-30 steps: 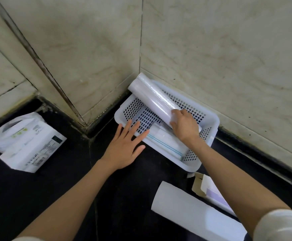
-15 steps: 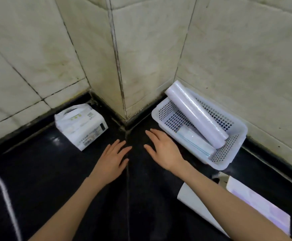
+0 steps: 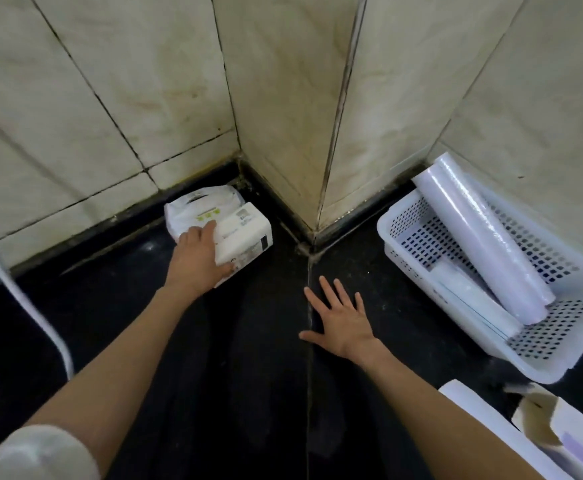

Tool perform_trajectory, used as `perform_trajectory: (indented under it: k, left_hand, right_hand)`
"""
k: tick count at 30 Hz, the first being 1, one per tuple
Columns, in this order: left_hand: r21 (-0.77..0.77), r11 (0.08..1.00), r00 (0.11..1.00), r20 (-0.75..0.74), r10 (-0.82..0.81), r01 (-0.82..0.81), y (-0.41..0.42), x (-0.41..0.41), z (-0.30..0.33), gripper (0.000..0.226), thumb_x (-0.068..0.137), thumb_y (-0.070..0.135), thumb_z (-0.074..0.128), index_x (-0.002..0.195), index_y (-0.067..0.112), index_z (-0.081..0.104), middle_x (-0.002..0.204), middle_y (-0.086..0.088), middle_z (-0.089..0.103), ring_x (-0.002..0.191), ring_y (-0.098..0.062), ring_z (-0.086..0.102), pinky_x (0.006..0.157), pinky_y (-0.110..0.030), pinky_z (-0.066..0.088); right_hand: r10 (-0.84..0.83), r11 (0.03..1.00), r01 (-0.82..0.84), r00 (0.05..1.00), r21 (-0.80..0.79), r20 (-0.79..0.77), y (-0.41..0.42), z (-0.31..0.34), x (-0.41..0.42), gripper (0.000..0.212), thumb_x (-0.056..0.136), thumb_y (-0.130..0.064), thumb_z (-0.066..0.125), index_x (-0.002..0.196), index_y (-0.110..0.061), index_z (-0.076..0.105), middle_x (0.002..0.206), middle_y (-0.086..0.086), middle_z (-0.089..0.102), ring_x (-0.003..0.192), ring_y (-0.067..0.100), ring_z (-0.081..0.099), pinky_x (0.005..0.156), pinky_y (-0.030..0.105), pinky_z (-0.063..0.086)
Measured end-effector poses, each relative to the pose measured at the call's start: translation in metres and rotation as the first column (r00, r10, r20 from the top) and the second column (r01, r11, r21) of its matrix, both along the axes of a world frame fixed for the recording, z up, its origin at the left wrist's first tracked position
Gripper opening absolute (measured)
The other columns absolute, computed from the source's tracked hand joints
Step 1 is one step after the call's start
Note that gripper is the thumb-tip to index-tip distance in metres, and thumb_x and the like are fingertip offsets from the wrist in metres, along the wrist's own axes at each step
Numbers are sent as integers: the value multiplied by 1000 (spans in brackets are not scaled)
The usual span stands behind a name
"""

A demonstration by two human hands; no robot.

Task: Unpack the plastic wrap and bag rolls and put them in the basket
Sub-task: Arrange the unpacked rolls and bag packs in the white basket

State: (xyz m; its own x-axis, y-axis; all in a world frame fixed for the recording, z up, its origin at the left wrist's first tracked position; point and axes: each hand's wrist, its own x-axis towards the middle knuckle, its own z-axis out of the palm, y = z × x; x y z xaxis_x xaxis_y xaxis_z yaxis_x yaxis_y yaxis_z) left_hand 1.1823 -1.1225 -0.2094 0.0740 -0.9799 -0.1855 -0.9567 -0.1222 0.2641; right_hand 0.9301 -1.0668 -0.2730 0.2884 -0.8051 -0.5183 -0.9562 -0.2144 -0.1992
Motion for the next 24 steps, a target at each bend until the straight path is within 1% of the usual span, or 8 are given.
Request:
perform_trajectory:
  k: [2, 5, 8, 10, 14, 16, 21, 24]
  left_hand:
    - [-66, 996, 998, -23, -59, 57, -1, 2, 3, 80, 73, 28, 73, 138, 7, 32, 130, -22, 43, 116, -36, 41, 95, -45, 39]
    - [-255, 957, 990, 13, -141, 140, -7, 11, 17, 75, 66, 23, 77, 129, 5, 42, 120, -21, 50, 106, -36, 45, 85, -45, 42]
    - [-469, 876, 991, 123, -59, 110, -24, 24, 32, 68, 63, 16, 74, 123, 6, 43, 116, -22, 51, 100, -37, 45, 84, -43, 37]
    - [-539, 839, 985, 172, 25, 72, -37, 30, 37, 65, 64, 10, 71, 122, 6, 42, 116, -25, 50, 99, -39, 44, 84, -43, 34]
    - [-466, 882, 965, 256, 59, 70, -53, 36, 24, 62, 66, 2, 68, 123, 3, 43, 113, -27, 51, 98, -43, 47, 82, -49, 37]
    - [-394, 917, 965, 257, 47, 60, -53, 37, 10, 64, 69, 1, 68, 128, 3, 43, 115, -29, 50, 102, -45, 47, 87, -53, 37]
    - [-318, 941, 969, 243, -39, 117, -36, 40, -18, 68, 81, 21, 66, 139, 7, 32, 133, -30, 43, 119, -47, 41, 100, -57, 31]
    - [-288, 940, 965, 237, -113, 181, -23, 39, -23, 67, 86, 23, 60, 143, 7, 27, 145, -25, 34, 131, -43, 32, 110, -56, 24]
  right_hand:
    - [-9, 1000, 9, 1000, -1, 9, -1, -1, 0, 87, 81, -65, 46, 144, -38, -7, 156, -3, -19, 143, 23, -18, 114, 53, -5]
    - [-14, 1000, 14, 1000, -7, 20, -1, -2, 0, 87, 81, -65, 46, 144, -38, -7, 157, -3, -19, 143, 23, -18, 115, 53, -5]
    - [-10, 1000, 11, 1000, -13, 18, -1, -3, 0, 87, 81, -65, 46, 144, -38, -7, 157, -2, -18, 143, 23, -17, 114, 52, -5]
    - [-11, 1000, 11, 1000, -16, 21, -1, -3, 0, 87, 81, -65, 45, 144, -38, -8, 157, -3, -19, 143, 23, -17, 114, 52, -5]
    - [-4, 1000, 5, 1000, -19, 28, -1, -6, -1, 87, 80, -66, 45, 144, -38, -8, 156, -2, -19, 143, 23, -18, 114, 52, -6]
    - [-6, 1000, 7, 999, -19, 34, -2, -8, -1, 88, 80, -66, 45, 144, -38, -8, 156, -2, -20, 143, 23, -18, 114, 53, -6]
    - [-7, 1000, 7, 999, -18, 33, -4, -9, -3, 87, 80, -66, 45, 144, -39, -8, 156, -3, -20, 143, 22, -19, 114, 53, -7]
    - [-8, 1000, 8, 999, -21, 36, -3, -10, -3, 87, 80, -66, 45, 144, -39, -8, 156, -3, -19, 143, 23, -19, 114, 53, -7]
